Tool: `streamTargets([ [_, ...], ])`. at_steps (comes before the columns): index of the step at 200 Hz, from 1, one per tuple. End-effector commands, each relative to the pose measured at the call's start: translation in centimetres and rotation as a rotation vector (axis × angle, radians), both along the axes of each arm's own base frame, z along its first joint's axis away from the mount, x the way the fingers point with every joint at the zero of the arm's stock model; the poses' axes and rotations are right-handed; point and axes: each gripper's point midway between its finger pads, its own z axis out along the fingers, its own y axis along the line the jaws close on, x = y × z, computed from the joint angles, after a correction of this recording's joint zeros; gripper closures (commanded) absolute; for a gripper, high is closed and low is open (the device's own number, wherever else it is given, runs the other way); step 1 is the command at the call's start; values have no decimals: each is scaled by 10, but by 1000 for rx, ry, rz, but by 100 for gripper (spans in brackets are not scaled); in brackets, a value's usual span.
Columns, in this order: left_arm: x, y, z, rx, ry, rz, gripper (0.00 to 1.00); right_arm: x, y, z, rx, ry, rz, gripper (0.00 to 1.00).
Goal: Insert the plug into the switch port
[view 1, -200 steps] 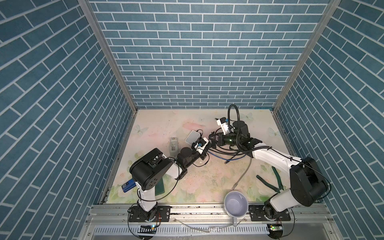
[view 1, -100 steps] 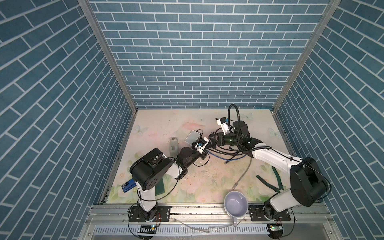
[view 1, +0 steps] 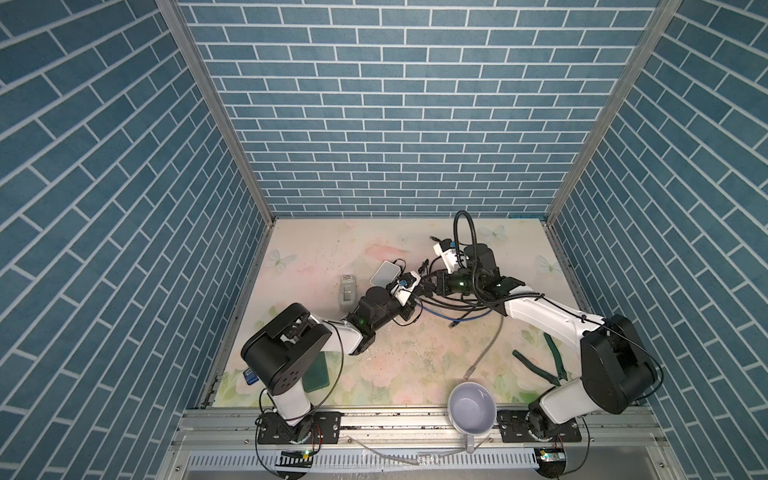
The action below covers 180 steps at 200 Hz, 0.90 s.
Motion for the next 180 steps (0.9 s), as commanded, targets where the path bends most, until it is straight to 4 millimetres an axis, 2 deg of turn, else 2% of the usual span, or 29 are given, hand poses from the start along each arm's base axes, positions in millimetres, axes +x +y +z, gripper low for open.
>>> streamTargets([
  [1,-6,-2,-18,54,123,-18,100,-5,-2,8,-20,-54,22,80],
  [45,-7,-9,-12,36,148,-45,100,-9,8,2,-25,-47,43,77],
  [90,-9,-12,-2,30,139,-63,100,-4,6,-14,-101,-48,10,77],
  [142,-9,-11,2,41,133,-65,100,-6,9,-30,-157,-45,14,79],
  [180,-12,-12,0,44,140,-80,100,-4,15,-33,-159,-47,18,82],
])
